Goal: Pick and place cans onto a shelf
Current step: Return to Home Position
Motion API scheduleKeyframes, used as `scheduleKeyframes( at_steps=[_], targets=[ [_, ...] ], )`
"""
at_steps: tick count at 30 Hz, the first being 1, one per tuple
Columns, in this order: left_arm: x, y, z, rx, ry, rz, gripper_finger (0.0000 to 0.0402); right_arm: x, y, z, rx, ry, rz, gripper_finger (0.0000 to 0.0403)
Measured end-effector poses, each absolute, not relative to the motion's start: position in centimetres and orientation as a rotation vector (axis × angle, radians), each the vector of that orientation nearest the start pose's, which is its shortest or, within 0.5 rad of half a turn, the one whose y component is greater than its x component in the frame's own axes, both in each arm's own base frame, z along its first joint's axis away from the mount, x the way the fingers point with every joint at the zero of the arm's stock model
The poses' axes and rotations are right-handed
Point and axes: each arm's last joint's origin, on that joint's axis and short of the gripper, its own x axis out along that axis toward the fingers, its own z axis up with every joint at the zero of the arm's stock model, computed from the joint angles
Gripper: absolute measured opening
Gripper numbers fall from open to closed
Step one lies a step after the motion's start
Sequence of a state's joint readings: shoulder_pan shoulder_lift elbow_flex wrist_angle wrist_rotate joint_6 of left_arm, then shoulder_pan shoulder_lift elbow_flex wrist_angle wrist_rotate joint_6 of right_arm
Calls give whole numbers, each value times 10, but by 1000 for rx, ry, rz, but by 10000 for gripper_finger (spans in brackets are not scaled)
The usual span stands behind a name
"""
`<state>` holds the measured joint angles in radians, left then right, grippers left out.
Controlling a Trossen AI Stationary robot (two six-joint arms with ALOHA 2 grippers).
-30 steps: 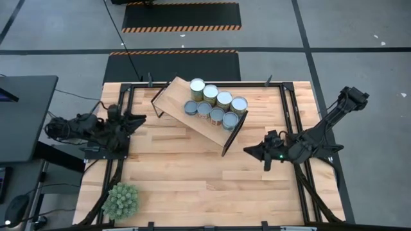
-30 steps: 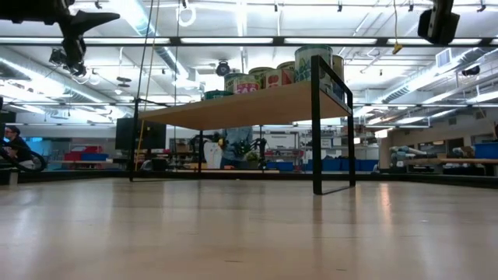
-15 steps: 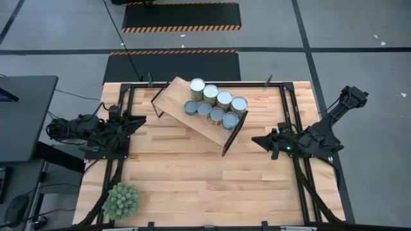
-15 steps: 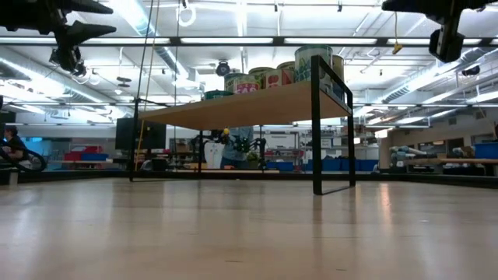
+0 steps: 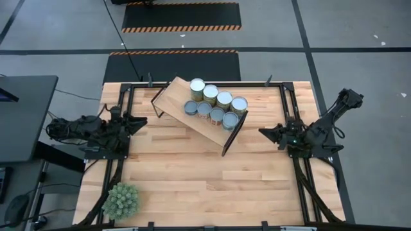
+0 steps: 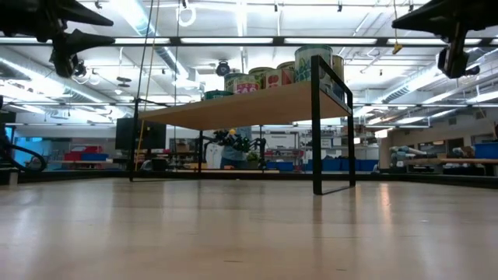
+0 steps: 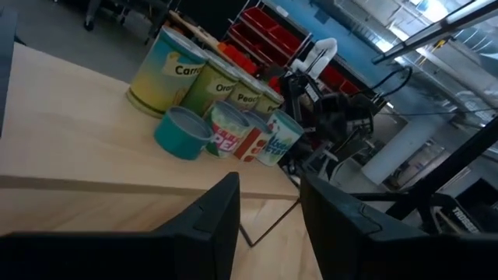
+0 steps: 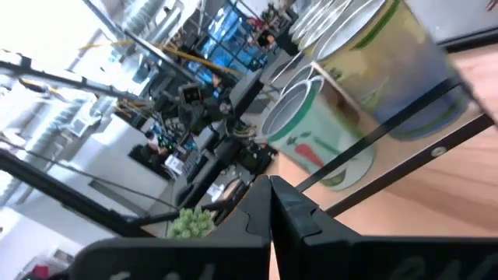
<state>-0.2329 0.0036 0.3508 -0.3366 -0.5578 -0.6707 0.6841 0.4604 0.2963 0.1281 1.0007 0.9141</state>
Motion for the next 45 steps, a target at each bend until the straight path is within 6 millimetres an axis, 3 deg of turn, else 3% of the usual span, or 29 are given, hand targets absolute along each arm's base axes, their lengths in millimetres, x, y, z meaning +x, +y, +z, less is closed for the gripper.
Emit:
scheduleKeyframes(
  at_steps=[6, 21, 34, 45],
  targets=[
    [64, 0, 240, -697, -126, 299, 141, 95, 46, 234, 884, -172, -324, 3],
    [94, -8, 177, -857, -205, 221, 136, 85, 36, 203, 979, -225, -354, 3],
    [94, -8, 176, -824, -195, 204, 12, 73, 27, 195, 940, -216, -398, 3],
    [94, -8, 173, -821, -177, 218, 3, 71, 25, 184, 919, -196, -482, 3]
  ],
)
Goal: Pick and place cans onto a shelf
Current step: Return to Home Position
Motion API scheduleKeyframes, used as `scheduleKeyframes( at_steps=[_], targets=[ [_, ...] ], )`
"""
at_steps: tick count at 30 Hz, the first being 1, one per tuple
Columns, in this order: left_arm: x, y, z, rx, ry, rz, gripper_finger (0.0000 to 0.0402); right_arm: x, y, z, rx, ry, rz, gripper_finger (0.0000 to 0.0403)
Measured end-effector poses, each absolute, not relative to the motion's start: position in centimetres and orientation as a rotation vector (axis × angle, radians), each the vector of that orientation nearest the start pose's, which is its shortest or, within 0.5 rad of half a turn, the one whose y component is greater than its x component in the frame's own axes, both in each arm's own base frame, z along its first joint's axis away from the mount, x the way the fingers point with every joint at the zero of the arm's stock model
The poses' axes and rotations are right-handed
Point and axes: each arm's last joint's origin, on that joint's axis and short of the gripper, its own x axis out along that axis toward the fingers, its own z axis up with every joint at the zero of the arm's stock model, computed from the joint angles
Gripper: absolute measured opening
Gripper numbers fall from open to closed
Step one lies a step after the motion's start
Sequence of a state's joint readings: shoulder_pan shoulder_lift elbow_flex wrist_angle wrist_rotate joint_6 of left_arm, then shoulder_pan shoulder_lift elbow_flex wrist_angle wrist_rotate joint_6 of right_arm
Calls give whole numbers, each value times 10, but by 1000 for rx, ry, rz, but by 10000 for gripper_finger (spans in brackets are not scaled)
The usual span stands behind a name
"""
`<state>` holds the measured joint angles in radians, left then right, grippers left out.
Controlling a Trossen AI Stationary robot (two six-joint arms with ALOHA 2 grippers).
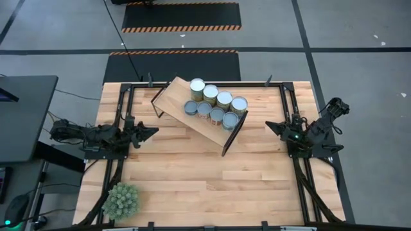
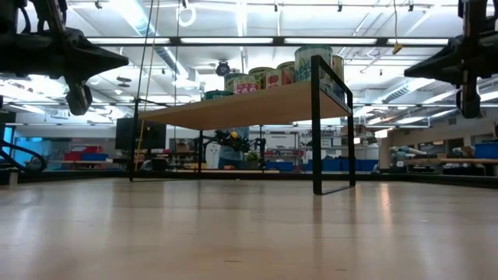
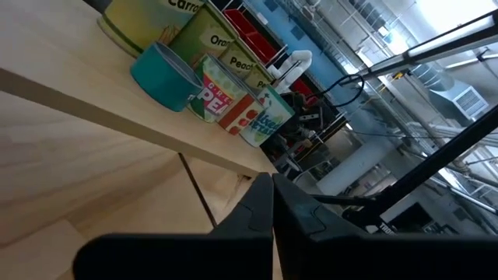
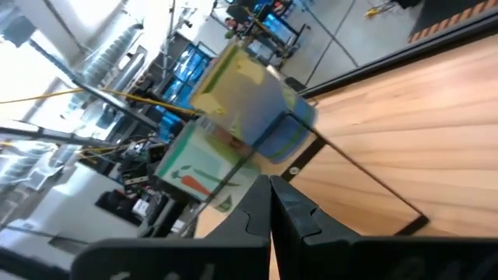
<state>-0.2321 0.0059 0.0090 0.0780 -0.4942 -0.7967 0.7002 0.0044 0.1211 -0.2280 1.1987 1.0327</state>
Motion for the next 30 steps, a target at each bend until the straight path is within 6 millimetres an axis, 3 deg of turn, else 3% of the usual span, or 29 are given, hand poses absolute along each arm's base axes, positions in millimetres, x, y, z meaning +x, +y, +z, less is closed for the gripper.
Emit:
scheduleKeyframes(
  at_steps=[16, 21, 30],
  targets=[
    [94, -7, 173, -708, -175, 278, 9, 70, 22, 183, 995, -289, -586, 3],
    [94, -7, 172, -723, -175, 273, 3, 73, 25, 170, 1000, -285, -592, 2],
    [94, -1, 172, -795, -213, 334, 1, 77, 28, 168, 978, -264, -543, 1]
  ],
)
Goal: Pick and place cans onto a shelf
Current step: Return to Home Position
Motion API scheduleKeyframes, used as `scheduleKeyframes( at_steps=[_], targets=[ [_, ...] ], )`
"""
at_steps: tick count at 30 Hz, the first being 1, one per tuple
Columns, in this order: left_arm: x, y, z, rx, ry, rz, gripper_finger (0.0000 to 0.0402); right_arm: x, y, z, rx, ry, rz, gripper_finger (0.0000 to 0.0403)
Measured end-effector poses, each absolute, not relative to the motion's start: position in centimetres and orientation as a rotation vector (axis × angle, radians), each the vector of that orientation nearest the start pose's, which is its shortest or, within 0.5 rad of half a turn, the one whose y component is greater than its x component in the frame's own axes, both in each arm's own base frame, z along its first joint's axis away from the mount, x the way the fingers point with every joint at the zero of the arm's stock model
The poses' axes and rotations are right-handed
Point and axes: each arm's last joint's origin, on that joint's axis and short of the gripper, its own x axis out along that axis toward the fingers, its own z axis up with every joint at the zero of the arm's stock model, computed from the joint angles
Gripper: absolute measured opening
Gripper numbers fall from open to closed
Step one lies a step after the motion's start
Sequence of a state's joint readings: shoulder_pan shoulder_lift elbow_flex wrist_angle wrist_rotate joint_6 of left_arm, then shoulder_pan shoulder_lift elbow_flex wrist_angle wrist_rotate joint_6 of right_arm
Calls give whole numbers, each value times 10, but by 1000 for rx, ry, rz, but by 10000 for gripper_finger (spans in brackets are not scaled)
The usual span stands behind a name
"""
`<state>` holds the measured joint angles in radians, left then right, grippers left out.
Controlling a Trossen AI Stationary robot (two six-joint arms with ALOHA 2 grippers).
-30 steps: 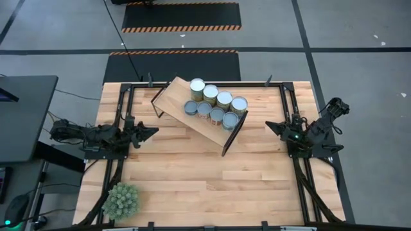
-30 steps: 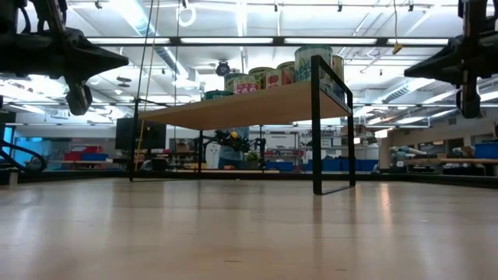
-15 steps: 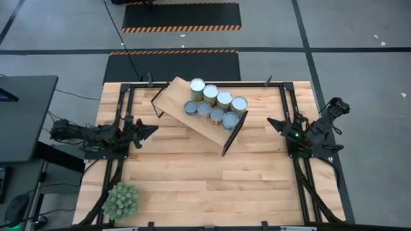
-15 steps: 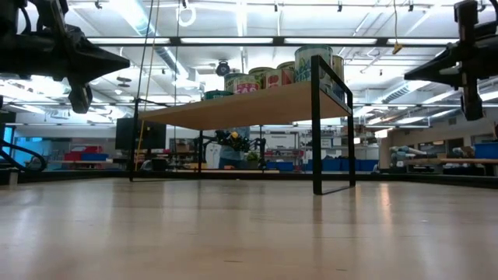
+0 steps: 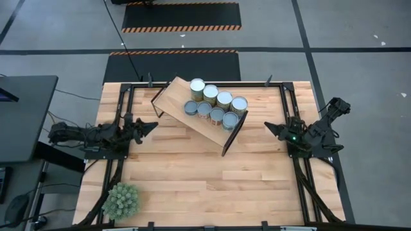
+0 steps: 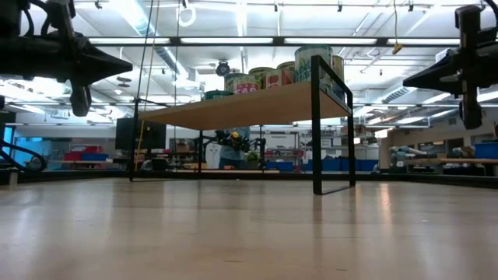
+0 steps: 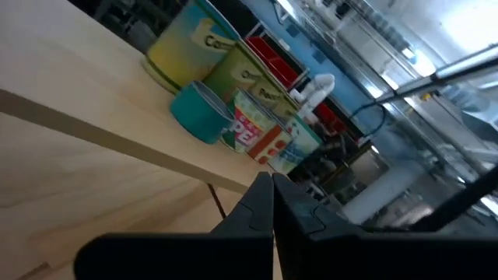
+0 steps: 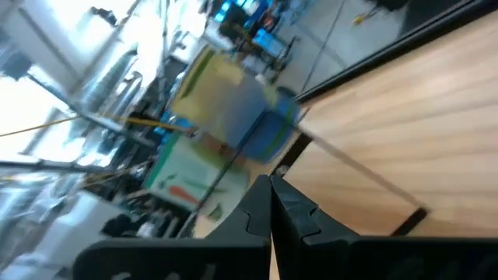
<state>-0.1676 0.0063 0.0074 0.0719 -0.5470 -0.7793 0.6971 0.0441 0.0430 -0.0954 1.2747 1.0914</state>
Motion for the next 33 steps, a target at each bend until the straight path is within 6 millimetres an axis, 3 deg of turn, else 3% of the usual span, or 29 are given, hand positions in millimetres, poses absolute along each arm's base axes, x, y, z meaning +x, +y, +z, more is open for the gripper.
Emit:
scheduleKeyframes(
  at_steps=[7, 16, 21, 27, 33],
  targets=[
    [94, 9, 172, -757, -262, 455, 1, 80, 32, 164, 916, -226, -470, 1],
    [94, 9, 172, -720, -246, 443, 15, 79, 31, 163, 720, -185, -510, 20],
    [95, 8, 172, -480, -172, 412, 24, 80, 32, 163, 536, -129, -499, 29],
    [95, 7, 174, 12, -85, 422, 26, 80, 31, 163, 66, -6, -513, 29],
    [94, 7, 177, 76, -102, 425, 27, 80, 31, 164, 28, 2, -513, 27]
  ],
)
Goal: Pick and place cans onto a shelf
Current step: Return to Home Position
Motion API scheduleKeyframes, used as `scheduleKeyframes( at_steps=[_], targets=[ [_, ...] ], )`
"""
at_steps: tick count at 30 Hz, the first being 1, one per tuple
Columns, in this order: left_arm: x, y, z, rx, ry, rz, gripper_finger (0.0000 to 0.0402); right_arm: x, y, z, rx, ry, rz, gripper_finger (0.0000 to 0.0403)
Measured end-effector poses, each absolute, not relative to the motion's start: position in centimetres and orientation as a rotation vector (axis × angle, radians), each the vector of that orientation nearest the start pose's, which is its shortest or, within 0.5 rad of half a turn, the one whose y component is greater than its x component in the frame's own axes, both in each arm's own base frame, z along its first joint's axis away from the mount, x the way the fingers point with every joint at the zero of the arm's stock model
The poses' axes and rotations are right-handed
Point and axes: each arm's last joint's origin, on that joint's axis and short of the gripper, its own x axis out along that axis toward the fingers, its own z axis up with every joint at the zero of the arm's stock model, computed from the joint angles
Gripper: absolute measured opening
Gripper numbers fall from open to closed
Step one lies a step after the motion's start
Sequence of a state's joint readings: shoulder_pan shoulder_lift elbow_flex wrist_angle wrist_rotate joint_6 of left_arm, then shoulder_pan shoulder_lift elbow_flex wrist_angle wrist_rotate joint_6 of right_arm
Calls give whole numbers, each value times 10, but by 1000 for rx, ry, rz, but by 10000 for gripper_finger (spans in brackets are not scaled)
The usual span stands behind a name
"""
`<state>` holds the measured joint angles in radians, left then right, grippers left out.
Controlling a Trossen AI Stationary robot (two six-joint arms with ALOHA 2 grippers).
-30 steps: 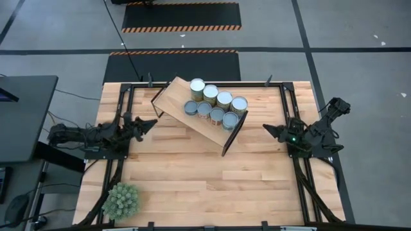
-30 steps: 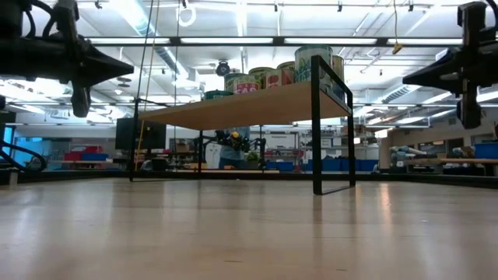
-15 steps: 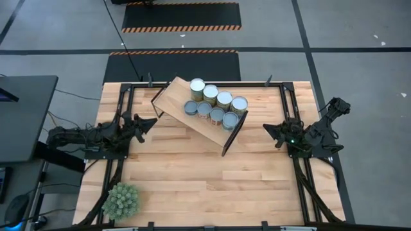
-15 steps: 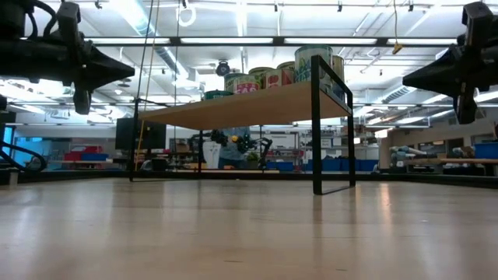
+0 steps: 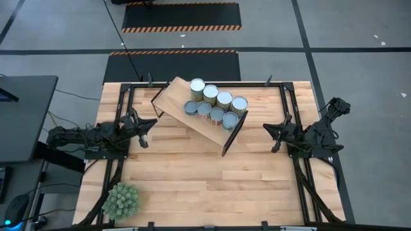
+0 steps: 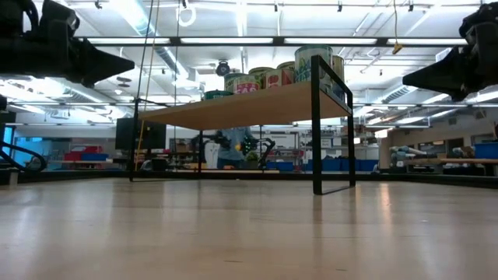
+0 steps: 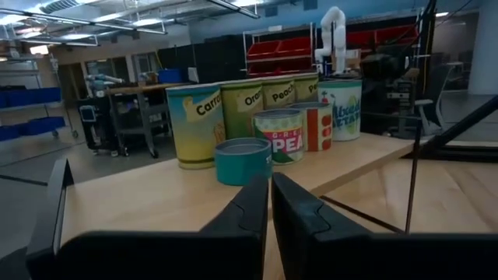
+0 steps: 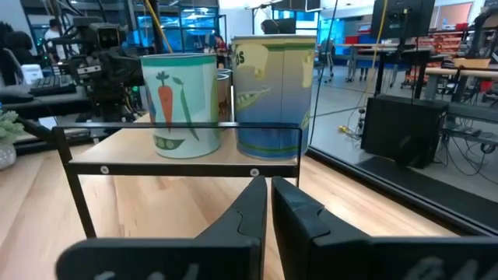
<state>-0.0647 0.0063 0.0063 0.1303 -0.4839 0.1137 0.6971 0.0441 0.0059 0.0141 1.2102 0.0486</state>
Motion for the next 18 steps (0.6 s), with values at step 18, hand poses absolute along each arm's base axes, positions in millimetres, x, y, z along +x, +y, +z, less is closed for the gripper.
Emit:
scheduleKeyframes(
  at_steps=[18],
  targets=[
    [94, 7, 178, 75, -114, 426, 27, 80, 31, 164, 28, 1, -513, 29]
  ],
)
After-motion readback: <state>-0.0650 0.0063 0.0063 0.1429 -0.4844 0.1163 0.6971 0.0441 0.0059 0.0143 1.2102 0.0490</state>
